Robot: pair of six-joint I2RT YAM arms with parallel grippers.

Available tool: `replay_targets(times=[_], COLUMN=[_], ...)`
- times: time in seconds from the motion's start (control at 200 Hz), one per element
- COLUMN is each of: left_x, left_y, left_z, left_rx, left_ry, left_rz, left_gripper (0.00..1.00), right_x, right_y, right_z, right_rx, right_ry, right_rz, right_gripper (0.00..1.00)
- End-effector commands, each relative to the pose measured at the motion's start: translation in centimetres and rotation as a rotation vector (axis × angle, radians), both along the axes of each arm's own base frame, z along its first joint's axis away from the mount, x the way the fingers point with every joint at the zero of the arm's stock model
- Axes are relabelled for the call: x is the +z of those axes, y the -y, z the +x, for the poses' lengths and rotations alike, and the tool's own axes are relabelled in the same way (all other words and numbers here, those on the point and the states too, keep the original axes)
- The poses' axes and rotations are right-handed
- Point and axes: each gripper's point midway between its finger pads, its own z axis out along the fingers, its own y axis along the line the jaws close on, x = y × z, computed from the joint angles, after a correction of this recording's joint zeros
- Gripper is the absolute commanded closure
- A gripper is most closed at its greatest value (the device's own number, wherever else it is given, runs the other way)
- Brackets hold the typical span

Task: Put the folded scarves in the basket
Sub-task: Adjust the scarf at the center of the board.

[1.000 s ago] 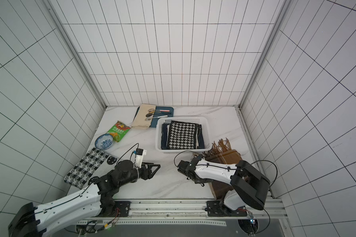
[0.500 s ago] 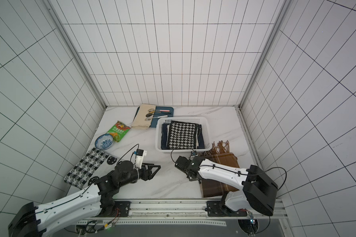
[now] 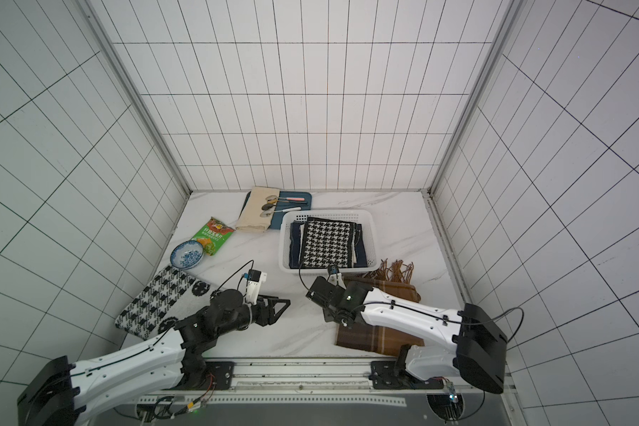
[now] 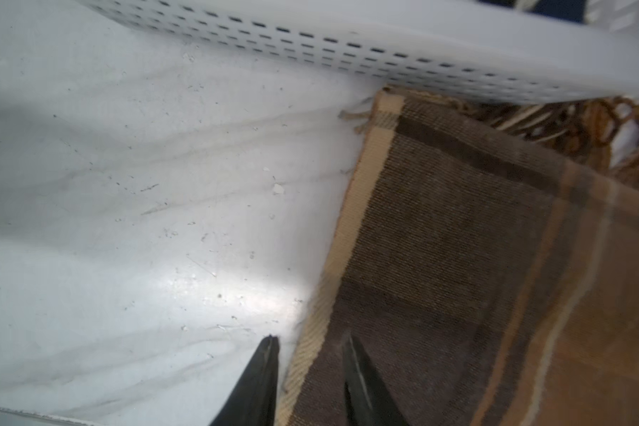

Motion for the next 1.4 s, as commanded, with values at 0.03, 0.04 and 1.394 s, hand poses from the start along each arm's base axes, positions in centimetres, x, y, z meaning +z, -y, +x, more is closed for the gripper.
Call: replay_targets(times=[0.03, 0.04, 1.394], left_x=[0.4, 0.4, -4.6], left_y=[0.7, 0.7, 3.4], left_z=[0.0, 0.0, -0.6], left_rx=[-0.016, -0.018, -0.048], left_ry=[0.014, 0.013, -0.061], left_rz=[-0.02, -0.019, 0.108], left_gripper=[0.3, 0.3, 0.18], right_x=[-2.3, -2.5, -3.3], right_y=[5.5, 5.5, 4.3], right_z=[-0.8, -0.9, 2.4], right_rx=[-0.094, -0.094, -0.057], right_ry=[0.007, 0.003, 0.107], right_rz=[-0.132, -0.131, -0.02], right_gripper=[0.77, 0.77, 0.82])
